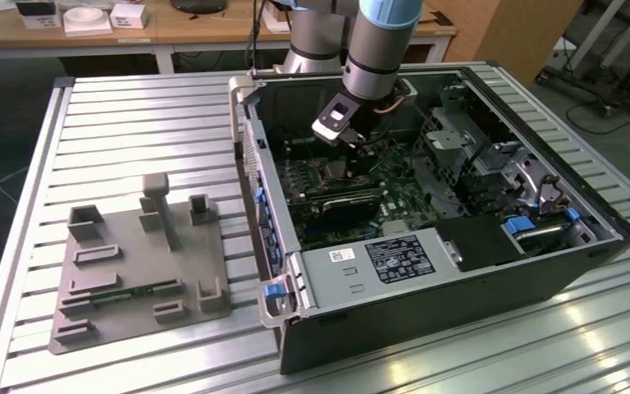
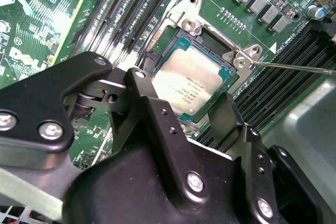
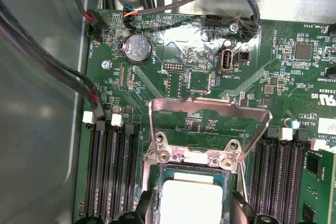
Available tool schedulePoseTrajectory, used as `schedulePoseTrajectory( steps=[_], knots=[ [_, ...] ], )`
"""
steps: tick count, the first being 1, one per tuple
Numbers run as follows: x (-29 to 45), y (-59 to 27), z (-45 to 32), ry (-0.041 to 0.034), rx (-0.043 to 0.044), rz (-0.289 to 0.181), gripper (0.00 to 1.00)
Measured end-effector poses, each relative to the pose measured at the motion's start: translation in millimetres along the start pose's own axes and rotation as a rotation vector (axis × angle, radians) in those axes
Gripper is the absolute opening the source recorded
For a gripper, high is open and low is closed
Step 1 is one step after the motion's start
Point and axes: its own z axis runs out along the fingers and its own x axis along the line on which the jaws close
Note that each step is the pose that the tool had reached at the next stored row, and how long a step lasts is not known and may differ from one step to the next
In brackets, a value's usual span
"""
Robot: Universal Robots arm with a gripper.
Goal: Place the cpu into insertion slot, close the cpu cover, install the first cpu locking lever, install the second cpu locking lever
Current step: 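Place the cpu into insertion slot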
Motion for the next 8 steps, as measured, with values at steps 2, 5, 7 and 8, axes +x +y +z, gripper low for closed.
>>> schedulePoseTrajectory(
  steps=[2, 5, 7, 8],
  knots=[
    [0.0, -0.1, -0.9, 0.0003, 0.0, 0.0, 0.68],
    [0.1, -0.3, -6.3, 0.0005, 0.0, 0.0, 0.68],
    [0.1, -0.4, -9.2, 0.0006, 0.0, 0.0, 0.68],
    [0.1, -0.4, -10.6, 0.0005, 0.0, 0.0, 0.68]
  ],
)
